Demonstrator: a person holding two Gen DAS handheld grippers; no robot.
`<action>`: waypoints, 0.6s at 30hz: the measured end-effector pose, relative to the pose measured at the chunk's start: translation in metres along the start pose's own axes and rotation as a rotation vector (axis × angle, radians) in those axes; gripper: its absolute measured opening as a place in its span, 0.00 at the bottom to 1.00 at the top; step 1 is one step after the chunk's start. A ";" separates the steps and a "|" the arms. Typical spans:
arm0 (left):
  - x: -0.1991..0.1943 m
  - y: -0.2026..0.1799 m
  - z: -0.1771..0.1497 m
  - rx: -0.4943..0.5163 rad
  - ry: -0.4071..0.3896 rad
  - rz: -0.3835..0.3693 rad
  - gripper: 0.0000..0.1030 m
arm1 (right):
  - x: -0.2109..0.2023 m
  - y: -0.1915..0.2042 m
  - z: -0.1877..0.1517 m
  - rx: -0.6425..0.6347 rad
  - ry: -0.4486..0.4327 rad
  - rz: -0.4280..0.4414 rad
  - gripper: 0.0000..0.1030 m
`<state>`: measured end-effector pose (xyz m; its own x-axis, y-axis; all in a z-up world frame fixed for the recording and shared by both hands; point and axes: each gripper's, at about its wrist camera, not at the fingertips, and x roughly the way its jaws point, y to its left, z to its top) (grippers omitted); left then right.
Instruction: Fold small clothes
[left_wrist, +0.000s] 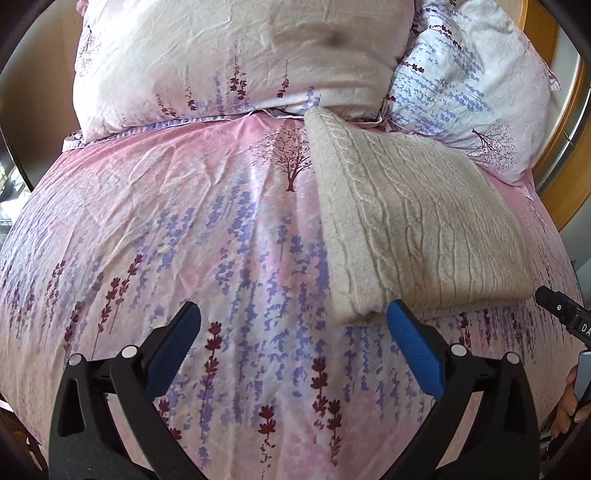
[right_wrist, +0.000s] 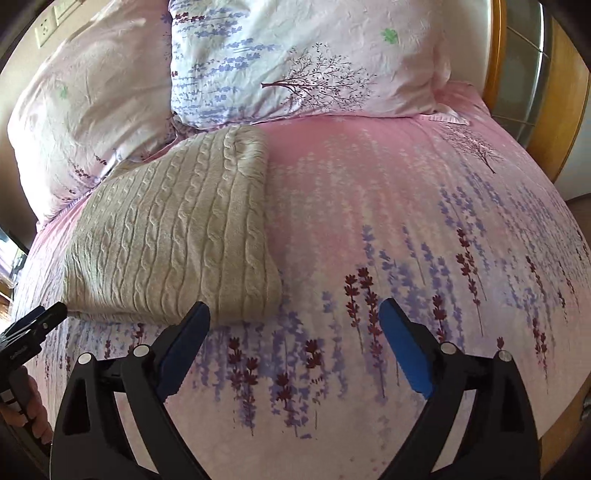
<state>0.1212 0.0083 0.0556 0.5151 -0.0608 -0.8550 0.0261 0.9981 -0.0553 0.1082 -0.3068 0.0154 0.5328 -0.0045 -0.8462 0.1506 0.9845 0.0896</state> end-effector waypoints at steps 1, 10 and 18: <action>-0.001 0.001 -0.003 -0.004 0.002 0.008 0.98 | -0.001 0.003 -0.002 -0.015 0.002 -0.011 0.97; -0.004 -0.009 -0.016 0.012 0.043 0.078 0.98 | -0.001 0.042 -0.013 -0.174 0.019 -0.016 0.99; 0.004 -0.014 -0.021 0.025 0.087 0.086 0.98 | 0.014 0.040 -0.020 -0.145 0.096 0.002 0.99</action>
<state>0.1055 -0.0056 0.0421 0.4399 0.0255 -0.8977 0.0068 0.9995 0.0317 0.1045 -0.2636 -0.0031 0.4499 0.0077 -0.8931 0.0240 0.9995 0.0207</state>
